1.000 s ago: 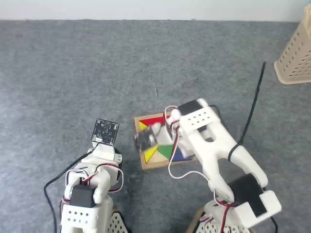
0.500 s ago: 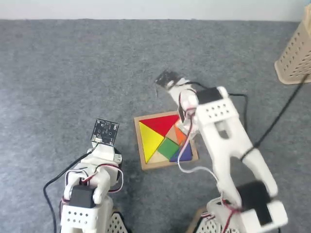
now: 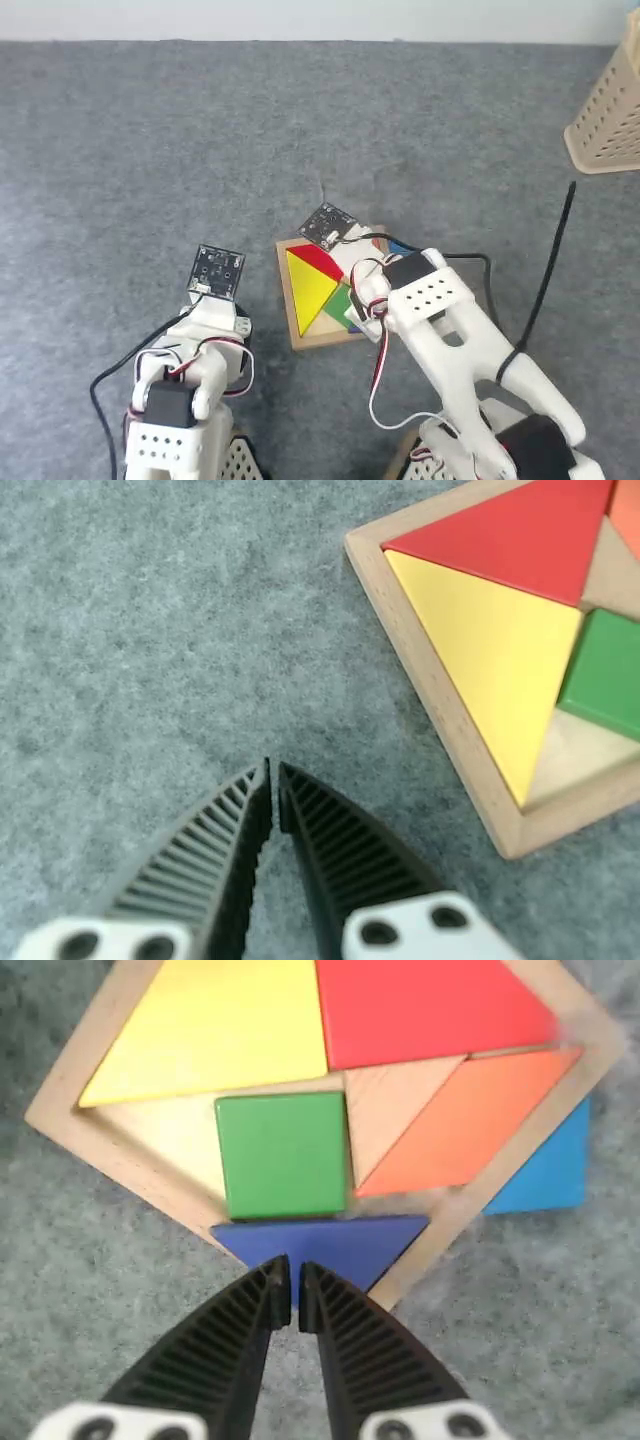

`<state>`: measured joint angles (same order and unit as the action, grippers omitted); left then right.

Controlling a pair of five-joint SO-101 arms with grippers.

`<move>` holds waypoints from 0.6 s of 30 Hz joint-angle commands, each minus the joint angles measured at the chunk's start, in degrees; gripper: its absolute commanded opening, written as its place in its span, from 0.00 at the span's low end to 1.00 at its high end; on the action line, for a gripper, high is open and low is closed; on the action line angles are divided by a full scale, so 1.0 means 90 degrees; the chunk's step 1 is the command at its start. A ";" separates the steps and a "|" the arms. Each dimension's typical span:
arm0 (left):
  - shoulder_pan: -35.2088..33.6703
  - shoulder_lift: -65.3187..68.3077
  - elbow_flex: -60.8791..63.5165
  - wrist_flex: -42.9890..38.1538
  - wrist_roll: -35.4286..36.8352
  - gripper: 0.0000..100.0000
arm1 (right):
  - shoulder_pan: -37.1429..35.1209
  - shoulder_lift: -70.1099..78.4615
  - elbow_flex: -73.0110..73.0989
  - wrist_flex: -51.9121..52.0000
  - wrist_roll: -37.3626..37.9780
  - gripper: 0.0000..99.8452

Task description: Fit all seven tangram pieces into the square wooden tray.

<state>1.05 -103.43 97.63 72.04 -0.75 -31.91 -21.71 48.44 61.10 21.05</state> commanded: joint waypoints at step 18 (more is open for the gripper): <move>-0.0010 -0.0137 -0.0122 0.0039 0.0039 0.01 | 0.0806 0.1607 -0.0840 -0.0650 0.0606 0.01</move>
<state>1.05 -103.43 97.63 72.04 -0.75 -26.37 -6.59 42.99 57.32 26.51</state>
